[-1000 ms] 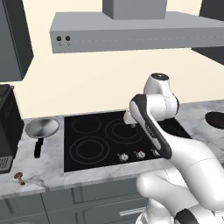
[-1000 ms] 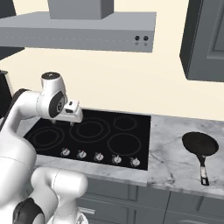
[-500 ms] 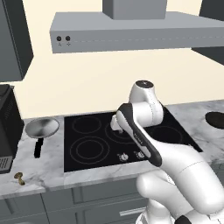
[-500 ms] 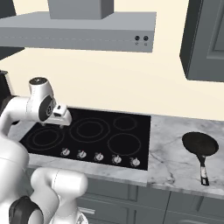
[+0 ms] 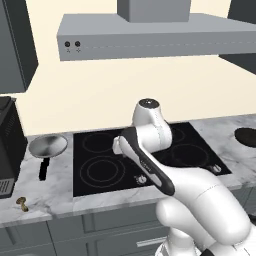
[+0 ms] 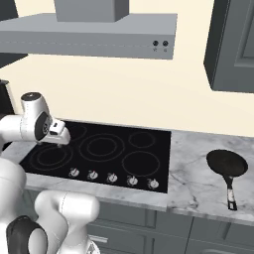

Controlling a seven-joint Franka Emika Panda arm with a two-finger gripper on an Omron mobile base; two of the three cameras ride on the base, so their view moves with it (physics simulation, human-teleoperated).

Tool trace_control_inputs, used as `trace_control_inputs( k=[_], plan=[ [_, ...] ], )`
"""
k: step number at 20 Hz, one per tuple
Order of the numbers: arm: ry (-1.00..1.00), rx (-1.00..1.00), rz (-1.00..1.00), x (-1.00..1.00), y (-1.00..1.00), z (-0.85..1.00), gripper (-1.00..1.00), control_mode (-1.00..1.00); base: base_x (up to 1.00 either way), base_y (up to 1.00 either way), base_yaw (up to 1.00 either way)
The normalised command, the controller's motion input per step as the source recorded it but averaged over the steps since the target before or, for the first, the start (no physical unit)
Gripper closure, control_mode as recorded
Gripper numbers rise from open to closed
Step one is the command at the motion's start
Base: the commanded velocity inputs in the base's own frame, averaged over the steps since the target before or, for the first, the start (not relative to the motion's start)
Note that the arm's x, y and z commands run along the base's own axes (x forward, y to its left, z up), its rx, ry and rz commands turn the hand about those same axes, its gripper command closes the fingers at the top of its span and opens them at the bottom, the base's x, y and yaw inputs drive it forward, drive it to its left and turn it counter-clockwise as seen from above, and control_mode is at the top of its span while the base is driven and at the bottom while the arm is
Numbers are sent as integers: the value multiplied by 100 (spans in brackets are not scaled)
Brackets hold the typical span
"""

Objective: Place both pans onto different burners. Then place the mushroom and the chicken drumstick on different pans.

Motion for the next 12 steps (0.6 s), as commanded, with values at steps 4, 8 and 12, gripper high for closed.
trace_control_inputs(
  k=[4,8,12],
  plan=[
    [0,1,0,15,34,-11,-100,-100,0,0,0],
    [0,0,0,21,45,-13,-100,-100,0,0,0],
    [0,0,0,24,51,-13,-100,-100,0,0,0]
  ],
)
